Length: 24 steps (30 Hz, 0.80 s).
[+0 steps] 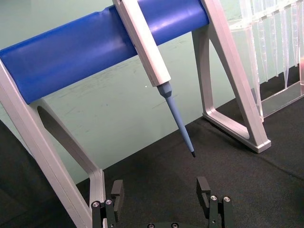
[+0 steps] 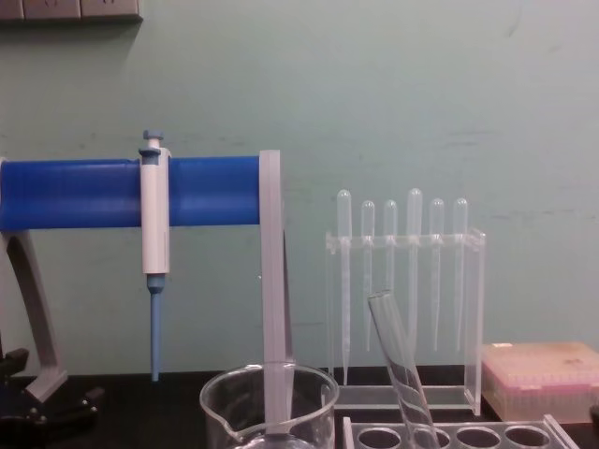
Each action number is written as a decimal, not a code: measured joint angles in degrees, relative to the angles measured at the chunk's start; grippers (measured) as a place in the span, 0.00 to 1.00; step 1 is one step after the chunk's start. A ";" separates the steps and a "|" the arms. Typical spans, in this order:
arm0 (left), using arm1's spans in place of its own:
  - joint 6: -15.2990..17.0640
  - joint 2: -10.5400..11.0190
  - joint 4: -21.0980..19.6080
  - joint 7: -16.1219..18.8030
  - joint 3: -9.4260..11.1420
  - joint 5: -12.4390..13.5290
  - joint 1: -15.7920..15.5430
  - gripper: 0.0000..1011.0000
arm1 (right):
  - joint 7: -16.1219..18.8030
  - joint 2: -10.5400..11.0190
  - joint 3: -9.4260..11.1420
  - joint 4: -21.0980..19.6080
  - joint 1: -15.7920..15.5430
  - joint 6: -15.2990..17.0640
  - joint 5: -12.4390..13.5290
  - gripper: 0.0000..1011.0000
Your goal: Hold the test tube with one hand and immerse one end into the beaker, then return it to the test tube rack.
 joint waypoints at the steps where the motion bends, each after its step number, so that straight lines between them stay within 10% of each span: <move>1: 0.00 0.00 0.00 0.00 0.00 0.00 0.00 0.99 | 0.50 0.54 0.13 -2.27 -1.38 0.57 0.50 0.99; 10: 0.00 0.00 0.00 0.00 0.00 0.00 0.00 0.99 | 10.78 -0.21 -2.72 -5.97 0.36 2.67 4.45 0.99; 24: 0.00 0.00 0.00 0.00 0.00 0.00 0.00 0.99 | 23.96 -8.32 -7.91 3.04 15.33 8.58 5.85 0.99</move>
